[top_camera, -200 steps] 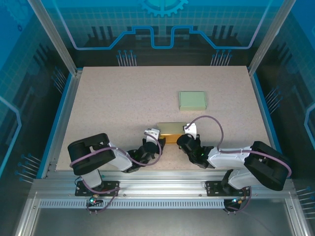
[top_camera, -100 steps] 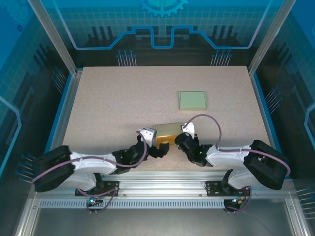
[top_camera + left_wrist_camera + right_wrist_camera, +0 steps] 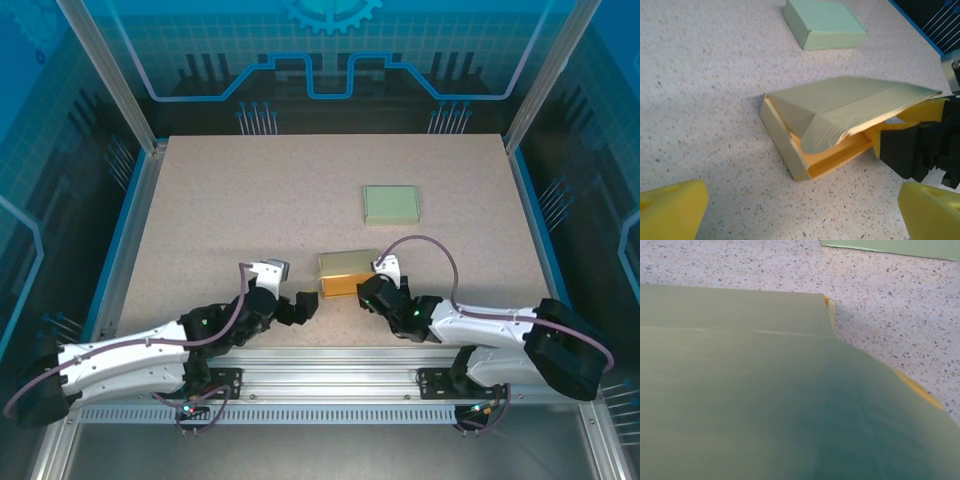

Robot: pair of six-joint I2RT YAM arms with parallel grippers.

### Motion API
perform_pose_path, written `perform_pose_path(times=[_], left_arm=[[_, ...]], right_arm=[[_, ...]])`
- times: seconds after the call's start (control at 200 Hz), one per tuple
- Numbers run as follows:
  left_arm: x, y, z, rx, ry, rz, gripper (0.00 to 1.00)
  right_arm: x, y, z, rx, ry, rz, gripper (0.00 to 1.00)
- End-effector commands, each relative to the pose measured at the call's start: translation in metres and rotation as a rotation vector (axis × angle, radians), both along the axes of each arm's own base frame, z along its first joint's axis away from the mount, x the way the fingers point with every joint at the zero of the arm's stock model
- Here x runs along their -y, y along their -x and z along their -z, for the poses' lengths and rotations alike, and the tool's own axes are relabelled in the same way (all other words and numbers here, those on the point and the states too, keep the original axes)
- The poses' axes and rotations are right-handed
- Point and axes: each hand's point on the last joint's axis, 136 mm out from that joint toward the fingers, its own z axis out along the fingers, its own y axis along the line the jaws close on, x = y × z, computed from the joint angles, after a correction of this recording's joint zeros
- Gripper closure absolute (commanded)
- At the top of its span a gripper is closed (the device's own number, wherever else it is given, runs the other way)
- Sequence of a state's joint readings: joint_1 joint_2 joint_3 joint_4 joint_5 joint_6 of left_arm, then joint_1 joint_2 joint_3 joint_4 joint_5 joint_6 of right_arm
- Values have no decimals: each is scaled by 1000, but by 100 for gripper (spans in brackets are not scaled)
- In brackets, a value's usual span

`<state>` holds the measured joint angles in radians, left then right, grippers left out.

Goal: Fold the paper box

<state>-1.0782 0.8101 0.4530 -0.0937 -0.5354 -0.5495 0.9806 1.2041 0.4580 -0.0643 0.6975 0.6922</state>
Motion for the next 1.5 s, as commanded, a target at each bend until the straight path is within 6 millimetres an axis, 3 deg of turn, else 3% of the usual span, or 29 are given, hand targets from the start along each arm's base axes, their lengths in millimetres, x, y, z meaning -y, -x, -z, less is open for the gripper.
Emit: perform_pose_path(times=[0.0,0.095,0.125,0.265,0.41,0.55,0.635,0.745,0.85,1.101,1.236,1.496], left_arm=[[-11,-7,-28,77,-69,-33,1],[-16,-16,-47,130,-95,-65,1],[-16,-19,-53,141,-100,-67,1],[-15,-38,-71,166,-141,-75,1],[-10,-61,-67,136,-164,-59,1],[1,-83,-64,107,-173,-30,1],[12,-92,-61,99,-208,-3,1],[24,-103,-49,78,-264,20,1],[30,-115,-37,56,-309,26,1],[35,-131,-3,-20,-350,48,1],[40,-133,20,-77,-359,72,1],[45,-127,59,-167,-357,95,3]], right_arm=[[-4,9,-18,-14,3,-27,26],[-2,19,-27,-31,11,-48,23],[-2,23,-30,-40,12,-60,16],[-1,44,-44,-89,3,-131,3],[-4,63,-66,-100,-53,-235,0],[-1,73,-102,-43,-174,-292,0],[5,70,-127,29,-220,-291,0],[31,51,-143,70,-191,-136,0],[48,30,-140,2,-155,-10,0],[35,-18,-114,-167,-199,11,0],[27,-27,-81,-267,-135,2,2],[15,-32,-42,-349,-143,-29,10]])
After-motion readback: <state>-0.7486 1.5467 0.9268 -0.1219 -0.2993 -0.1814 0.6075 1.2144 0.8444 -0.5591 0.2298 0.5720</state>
